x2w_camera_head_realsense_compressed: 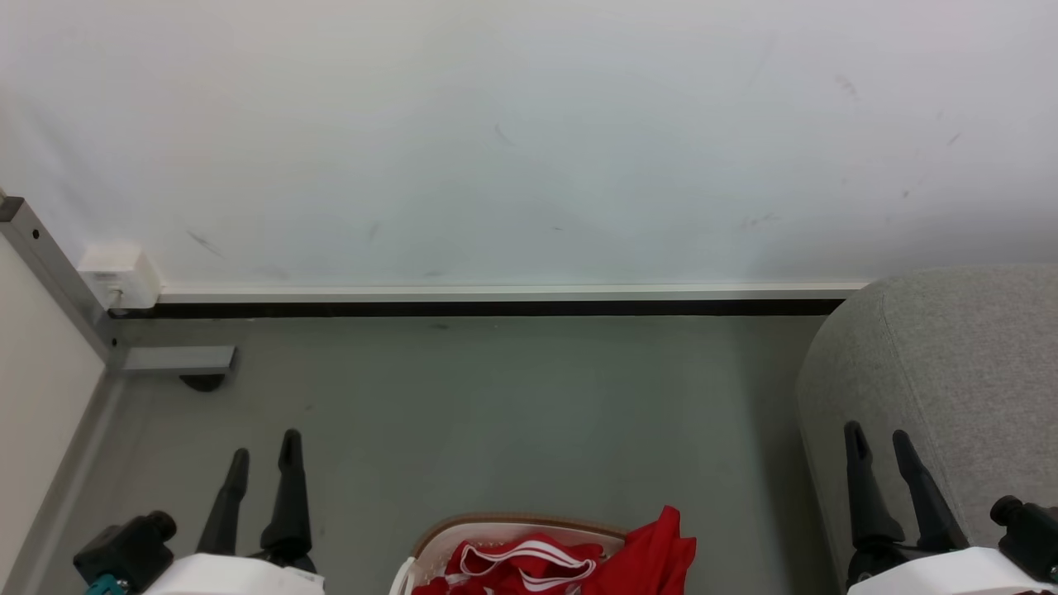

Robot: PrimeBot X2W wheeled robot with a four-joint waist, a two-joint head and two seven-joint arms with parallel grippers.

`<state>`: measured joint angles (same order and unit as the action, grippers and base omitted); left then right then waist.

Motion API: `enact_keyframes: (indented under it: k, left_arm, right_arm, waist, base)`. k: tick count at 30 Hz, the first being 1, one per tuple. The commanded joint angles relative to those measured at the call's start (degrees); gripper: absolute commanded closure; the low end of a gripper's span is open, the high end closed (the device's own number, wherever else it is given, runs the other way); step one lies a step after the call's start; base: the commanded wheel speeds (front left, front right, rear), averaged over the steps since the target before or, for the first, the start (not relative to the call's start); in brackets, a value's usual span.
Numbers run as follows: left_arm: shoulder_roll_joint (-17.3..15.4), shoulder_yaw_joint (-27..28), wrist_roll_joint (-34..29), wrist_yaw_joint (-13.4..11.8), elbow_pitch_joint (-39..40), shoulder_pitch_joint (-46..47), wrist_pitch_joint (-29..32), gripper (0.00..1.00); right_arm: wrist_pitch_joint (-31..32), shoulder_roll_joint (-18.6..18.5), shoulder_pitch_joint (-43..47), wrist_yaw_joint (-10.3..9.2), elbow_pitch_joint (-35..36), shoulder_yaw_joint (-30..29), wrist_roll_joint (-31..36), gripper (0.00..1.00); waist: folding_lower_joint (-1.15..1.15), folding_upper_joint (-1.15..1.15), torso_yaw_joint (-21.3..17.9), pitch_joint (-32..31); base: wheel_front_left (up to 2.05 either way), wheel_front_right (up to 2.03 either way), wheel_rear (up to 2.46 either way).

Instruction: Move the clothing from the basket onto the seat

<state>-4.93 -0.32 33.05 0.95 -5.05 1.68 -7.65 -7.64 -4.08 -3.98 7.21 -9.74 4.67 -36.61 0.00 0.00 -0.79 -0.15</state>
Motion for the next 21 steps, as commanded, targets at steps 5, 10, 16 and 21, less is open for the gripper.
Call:
enact_keyframes:
  k: [5,10,16,21]
  left_arm:
    - [-0.8,-0.1,-4.0,-0.5,0.8,-0.4,-1.1,0.00]
    - [-0.9,-0.2,-6.9,-0.9,1.0,-0.8,-1.8,0.00]
    - [-0.9,-0.3,-10.4,-1.1,1.6,-1.2,-2.7,0.00]
    - [-1.0,-0.3,-13.1,-1.1,2.0,-1.5,-3.3,0.00]
  right_arm:
    - [-1.1,-0.8,-0.5,0.27,-0.2,1.2,2.6,0.00]
    - [-1.8,-1.0,-0.6,0.29,-0.5,1.8,5.7,0.00]
    - [-2.7,-0.9,-0.6,0.30,-0.7,1.9,9.6,0.00]
    - [-3.3,-0.7,-0.7,0.32,-0.5,1.5,12.8,0.00]
  waist:
    - [0.00,0.00,-0.1,0.1]
    - [0.00,0.00,-0.3,0.1]
    - [0.00,0.00,-0.4,0.0]
    - [0.00,0.00,-0.6,0.0]
  base:
    - [0.00,0.00,0.00]
    - [0.00,0.00,0.00]
    - [0.00,0.00,0.00]
    - [0.00,0.00,0.00]
